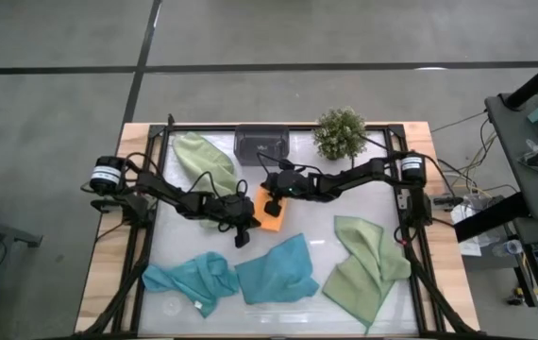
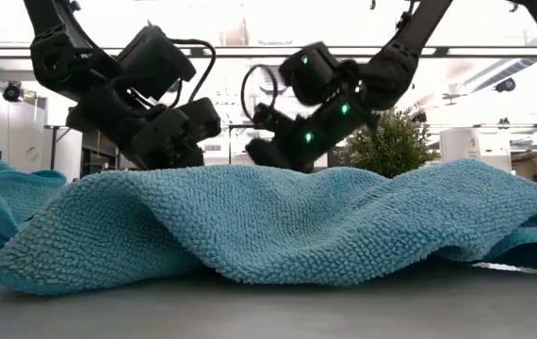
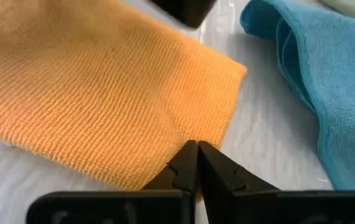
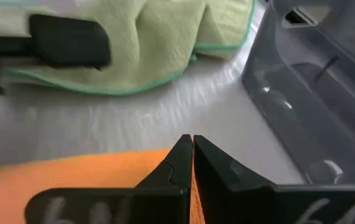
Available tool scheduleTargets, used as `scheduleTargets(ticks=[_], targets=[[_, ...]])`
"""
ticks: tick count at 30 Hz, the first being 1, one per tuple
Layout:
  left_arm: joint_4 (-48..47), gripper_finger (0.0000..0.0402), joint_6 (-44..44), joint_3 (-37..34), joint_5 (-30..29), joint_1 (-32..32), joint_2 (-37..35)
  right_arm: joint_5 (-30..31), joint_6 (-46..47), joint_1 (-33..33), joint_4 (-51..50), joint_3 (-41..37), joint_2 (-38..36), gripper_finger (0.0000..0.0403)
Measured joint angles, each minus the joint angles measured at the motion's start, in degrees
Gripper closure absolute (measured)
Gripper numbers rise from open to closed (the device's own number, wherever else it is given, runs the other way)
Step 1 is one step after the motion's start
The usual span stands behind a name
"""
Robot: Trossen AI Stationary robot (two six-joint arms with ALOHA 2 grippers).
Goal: Fold microfiber towels
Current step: Fold the orange microfiber towel
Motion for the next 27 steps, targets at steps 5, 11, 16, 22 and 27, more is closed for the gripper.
scheduleTargets(ticks=[5,11,16,22,27], targets=[[0.35,0.0402,0.0,0.0,-0.1,0.02,-0.57,-0.04,1.41,0.99,-3.56,-0.22,-3.76,0.0394],[0.4,0.0402,0.31,0.0,-0.24,0.04,-1.05,-0.2,3.45,3.49,-7.17,-0.51,-8.03,0.0394],[0.47,0.0402,0.47,0.04,-0.61,0.09,-1.05,-0.2,5.27,5.84,-10.17,-0.55,-10.51,0.0394],[0.49,0.0391,0.8,0.24,-0.61,0.09,-1.05,-0.22,6.47,8.34,-11.51,-0.61,-11.37,0.0394],[0.47,0.0333,1.53,0.58,-0.61,0.09,-1.05,-0.2,7.79,9.83,-11.51,-0.61,-11.37,0.0394]])
